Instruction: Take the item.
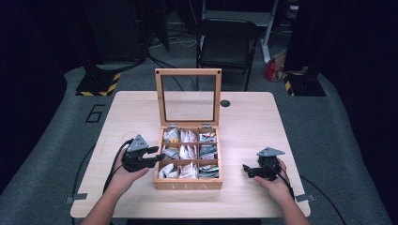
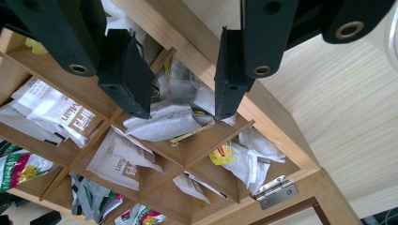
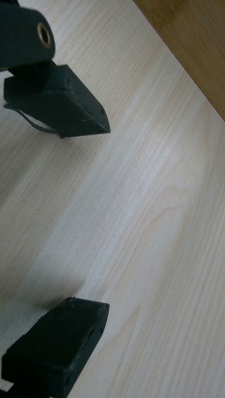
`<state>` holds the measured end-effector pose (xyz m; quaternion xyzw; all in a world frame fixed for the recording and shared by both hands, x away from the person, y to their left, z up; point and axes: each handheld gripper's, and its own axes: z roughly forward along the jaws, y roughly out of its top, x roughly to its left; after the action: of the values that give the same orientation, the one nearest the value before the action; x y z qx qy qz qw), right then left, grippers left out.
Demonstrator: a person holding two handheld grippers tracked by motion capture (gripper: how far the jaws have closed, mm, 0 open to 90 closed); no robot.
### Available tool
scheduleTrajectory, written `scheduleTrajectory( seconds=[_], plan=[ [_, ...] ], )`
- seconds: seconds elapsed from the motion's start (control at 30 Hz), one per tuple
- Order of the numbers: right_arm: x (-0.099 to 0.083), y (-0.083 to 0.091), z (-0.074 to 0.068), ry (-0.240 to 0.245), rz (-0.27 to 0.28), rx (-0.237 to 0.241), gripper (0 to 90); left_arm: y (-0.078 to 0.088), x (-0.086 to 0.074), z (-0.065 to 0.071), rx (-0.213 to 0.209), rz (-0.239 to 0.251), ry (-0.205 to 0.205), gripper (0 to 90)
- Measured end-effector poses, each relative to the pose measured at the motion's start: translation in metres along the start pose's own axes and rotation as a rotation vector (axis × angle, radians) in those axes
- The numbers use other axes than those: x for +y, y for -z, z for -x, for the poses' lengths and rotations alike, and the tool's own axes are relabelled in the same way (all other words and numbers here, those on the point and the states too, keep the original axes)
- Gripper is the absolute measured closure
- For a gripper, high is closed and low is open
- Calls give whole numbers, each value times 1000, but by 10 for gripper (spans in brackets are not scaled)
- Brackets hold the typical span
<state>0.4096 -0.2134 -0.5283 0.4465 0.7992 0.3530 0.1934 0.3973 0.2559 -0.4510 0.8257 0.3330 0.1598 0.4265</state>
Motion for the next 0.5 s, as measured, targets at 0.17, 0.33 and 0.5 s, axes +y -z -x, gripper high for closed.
scheduleTrajectory(
  seconds=[0.17, 0.33, 0.5],
  plan=[
    [0, 0, 0, 0, 0, 0, 115, -6, 3, 1, -12, -3, -5, 572],
    [0, 0, 0, 0, 0, 0, 115, -12, 6, 2, -14, -6, -12, 572],
    [0, 0, 0, 0, 0, 0, 115, -18, 9, 2, -20, 2, -6, 582]
  ],
)
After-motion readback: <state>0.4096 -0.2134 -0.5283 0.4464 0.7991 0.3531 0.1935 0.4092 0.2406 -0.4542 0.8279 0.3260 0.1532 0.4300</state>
